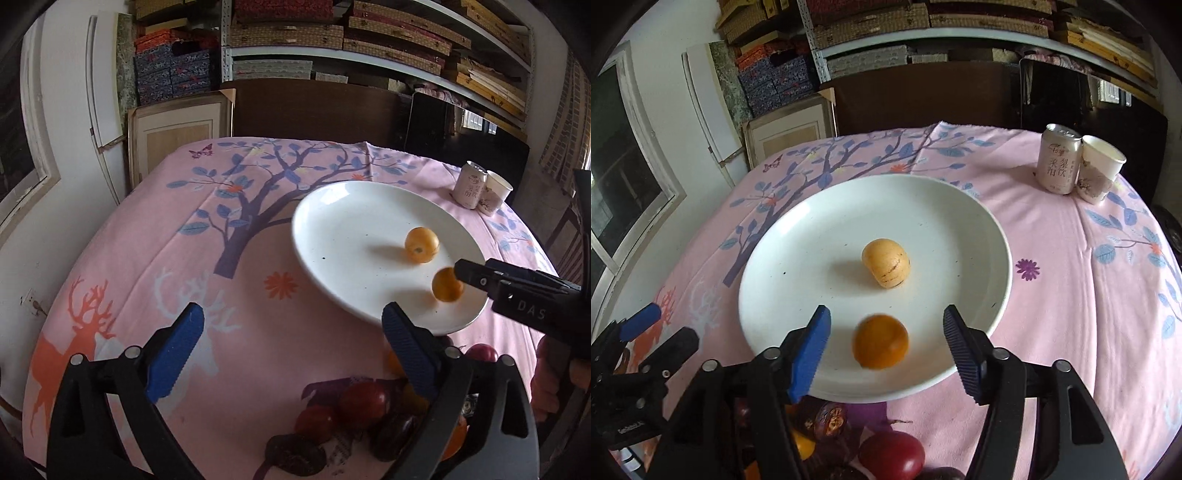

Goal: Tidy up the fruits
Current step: 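Carry both fruits over the white plate and open both tools to release, then grasp a dark passion fruit with the left tool while the right tool grasps another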

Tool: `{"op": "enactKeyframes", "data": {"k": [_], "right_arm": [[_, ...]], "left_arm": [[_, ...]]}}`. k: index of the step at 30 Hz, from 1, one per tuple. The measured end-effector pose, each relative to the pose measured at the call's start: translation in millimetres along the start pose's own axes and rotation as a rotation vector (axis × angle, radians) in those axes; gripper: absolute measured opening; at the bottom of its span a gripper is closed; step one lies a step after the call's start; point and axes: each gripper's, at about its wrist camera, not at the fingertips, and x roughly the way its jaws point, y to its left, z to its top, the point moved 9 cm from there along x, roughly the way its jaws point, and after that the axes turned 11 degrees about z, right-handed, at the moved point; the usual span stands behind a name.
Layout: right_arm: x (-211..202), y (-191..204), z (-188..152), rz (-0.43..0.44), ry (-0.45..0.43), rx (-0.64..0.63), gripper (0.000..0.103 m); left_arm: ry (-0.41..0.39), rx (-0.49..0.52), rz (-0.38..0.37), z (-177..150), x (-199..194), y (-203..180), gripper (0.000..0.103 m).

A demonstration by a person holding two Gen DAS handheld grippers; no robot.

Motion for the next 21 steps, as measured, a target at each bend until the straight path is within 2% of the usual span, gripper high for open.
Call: {"op": "enactKeyframes", "data": {"k": [4,7,9,11,12,14,15,18,21], "right_arm": [[-58,-3,-7,0.102,-0.128,0.035,0.065],[-99,-12,-31,0.112,-0.239,0.020,0.076],[-113,-23,-52,0.091,-0.294,0.004,0.078],[-116,-38,-66,0.050,-0.298,0.021,0.078],[-116,-42,-68,0.051,-0.281,0.043,0.078],[-121,-44,-64,0.102,-0.307,0.073,0.078],[-122,-44,-63,0.094,-0.317,0.072,0.079],[-118,-41,-63,0.057,-0.303,0.036,0.082],[-116,-36,-66,0.041,-0.292,0.009,0.083]], "left_arm": [[-0.003,-0.040,0.005,-27,-6,25,0.095],[0.018,-0.074,-0.024,-55,-7,38,0.095],[0.027,-0.070,-0.031,-68,-11,39,0.095],[0.016,-0.030,-0.021,-77,-17,35,0.095],[0.010,0.001,0.003,-82,-18,33,0.095],[0.004,0.048,0.031,-86,-20,26,0.095],[-0.006,0.060,0.035,-85,-22,24,0.095],[0.018,0.072,0.057,-88,-17,24,0.095],[0.060,0.042,0.028,-91,-10,28,0.097]]}}
